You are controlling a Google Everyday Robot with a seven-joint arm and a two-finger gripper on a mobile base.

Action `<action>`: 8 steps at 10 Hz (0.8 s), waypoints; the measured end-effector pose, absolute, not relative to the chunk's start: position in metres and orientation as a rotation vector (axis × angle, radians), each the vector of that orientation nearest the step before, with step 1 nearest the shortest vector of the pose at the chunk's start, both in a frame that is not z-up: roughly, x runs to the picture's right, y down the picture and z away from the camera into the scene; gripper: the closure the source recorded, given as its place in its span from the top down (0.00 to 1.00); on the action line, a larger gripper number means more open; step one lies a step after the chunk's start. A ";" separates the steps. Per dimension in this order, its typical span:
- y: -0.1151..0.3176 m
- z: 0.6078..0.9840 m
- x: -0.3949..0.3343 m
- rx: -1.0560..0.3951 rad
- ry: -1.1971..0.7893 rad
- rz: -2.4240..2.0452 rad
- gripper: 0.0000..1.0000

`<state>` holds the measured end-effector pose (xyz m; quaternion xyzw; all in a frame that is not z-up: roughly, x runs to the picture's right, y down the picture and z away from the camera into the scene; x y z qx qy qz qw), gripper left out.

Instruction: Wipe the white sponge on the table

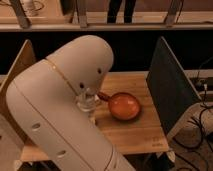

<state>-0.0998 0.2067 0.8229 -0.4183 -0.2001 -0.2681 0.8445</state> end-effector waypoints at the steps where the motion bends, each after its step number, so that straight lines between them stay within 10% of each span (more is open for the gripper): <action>1: 0.215 0.817 -0.082 -0.911 -0.394 -0.550 0.04; 8: 0.187 0.850 0.006 -0.949 -0.162 -0.442 0.04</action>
